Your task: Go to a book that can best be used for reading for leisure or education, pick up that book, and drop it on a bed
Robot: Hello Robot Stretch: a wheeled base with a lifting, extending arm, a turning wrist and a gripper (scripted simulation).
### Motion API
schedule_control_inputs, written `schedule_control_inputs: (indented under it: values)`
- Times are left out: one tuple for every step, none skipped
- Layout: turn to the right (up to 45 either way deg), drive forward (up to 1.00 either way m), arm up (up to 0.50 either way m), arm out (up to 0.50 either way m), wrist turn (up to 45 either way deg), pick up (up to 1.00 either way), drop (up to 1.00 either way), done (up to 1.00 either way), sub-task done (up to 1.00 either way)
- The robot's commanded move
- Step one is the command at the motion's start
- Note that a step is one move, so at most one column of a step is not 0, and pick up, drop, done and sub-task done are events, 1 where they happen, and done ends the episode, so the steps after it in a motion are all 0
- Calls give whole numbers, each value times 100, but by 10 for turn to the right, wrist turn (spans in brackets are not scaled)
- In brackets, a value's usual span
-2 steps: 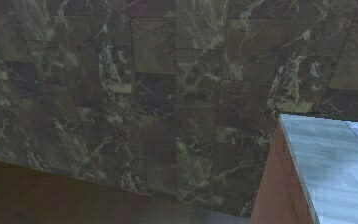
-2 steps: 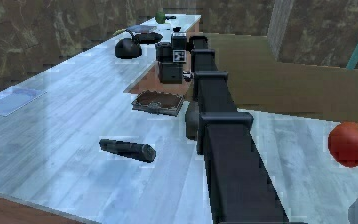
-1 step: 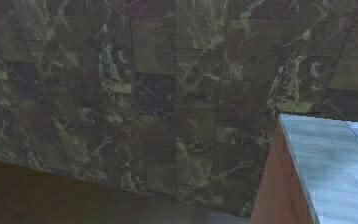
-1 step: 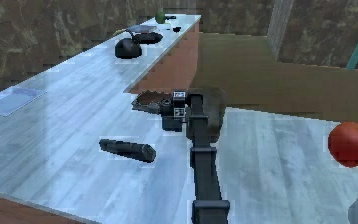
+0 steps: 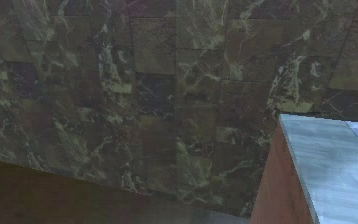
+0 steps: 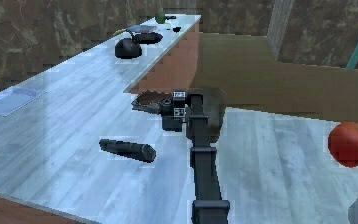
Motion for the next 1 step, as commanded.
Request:
schedule_control_inputs:
  values:
    - [0,0,10,0,0,0,0,0,0]
